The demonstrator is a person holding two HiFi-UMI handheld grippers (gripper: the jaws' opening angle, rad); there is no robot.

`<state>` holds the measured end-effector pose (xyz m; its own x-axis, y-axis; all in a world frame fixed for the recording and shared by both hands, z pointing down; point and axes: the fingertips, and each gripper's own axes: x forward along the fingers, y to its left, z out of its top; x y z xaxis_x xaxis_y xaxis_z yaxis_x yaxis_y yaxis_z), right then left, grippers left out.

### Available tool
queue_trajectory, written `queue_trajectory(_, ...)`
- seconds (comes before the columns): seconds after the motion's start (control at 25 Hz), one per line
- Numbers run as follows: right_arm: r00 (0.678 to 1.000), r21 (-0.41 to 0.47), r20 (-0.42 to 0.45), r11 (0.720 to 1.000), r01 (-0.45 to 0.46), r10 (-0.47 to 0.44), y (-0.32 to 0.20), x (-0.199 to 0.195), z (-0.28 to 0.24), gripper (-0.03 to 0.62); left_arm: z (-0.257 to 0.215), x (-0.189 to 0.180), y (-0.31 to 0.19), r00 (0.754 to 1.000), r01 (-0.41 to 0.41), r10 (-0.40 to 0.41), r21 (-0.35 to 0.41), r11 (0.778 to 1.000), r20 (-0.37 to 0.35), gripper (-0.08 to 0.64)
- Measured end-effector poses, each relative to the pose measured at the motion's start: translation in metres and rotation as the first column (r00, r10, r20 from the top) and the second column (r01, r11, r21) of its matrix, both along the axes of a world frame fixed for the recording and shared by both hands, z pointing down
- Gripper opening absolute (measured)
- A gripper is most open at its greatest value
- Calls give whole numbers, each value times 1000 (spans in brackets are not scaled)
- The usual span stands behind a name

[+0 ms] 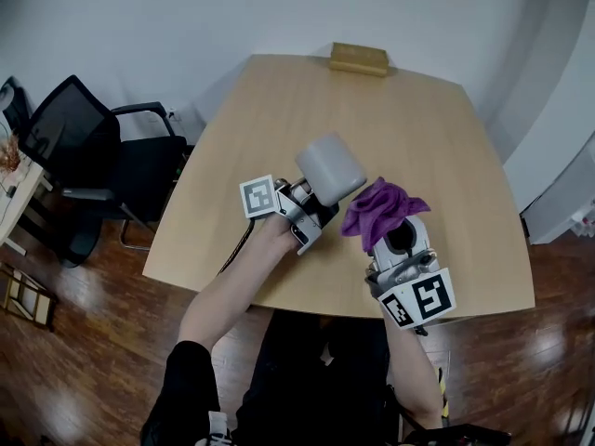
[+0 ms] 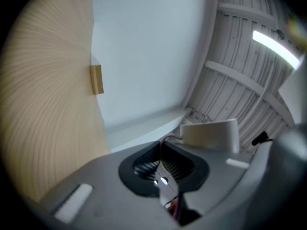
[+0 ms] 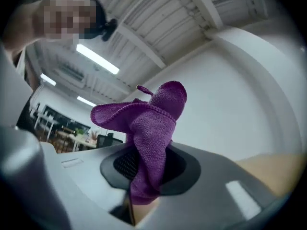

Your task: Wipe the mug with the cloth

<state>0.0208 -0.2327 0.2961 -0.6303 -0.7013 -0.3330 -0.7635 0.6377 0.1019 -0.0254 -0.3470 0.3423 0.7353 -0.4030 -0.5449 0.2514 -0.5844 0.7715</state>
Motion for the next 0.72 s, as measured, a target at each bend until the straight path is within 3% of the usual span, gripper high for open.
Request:
queue_trajectory(0.12, 969, 157, -244, 988, -12, 50, 17, -43, -4, 86, 0, 2, 2, 1000, -17, 17, 0, 1000, -9, 40)
queue_trajectory(0.2, 937, 122, -332, 990, -72, 109, 7, -43, 14, 86, -1, 3, 3, 1000, -19, 19, 3, 1000, -18, 40)
queue_trajectory(0.28, 936, 1, -317, 987, -161, 153, -21, -21, 40, 86, -2, 3, 2, 1000, 1, -1, 15, 1000, -13, 40)
queue_trajectory(0.36, 968, -167, -192, 967, -191, 158, -51, 9, 62, 86, -4, 0, 0, 999, 43, -43, 36, 998, -5, 40)
queue_trajectory(0.44, 992, -338, 44, 936, -98, 119, -64, 33, 71, 86, -5, -4, -4, 992, 123, -124, 69, 990, 20, 40)
queue_trajectory(0.48, 981, -388, 170, 921, -22, 95, -66, 40, 68, 86, -5, -8, -8, 983, 175, -178, 82, 981, 34, 40)
queue_trajectory(0.56, 914, -416, 405, 897, 152, 32, -65, 47, 59, 86, -8, -17, -14, 960, 272, -276, 90, 958, 37, 40)
queue_trajectory(0.64, 790, -374, 612, 869, 323, -31, -64, 51, 51, 86, -12, -22, -15, 940, 338, -342, 102, 936, 18, 40)
queue_trajectory(0.72, 666, -312, 743, 847, 429, -64, -61, 55, 44, 86, -14, -20, -12, 925, 375, -379, 118, 919, 13, 38)
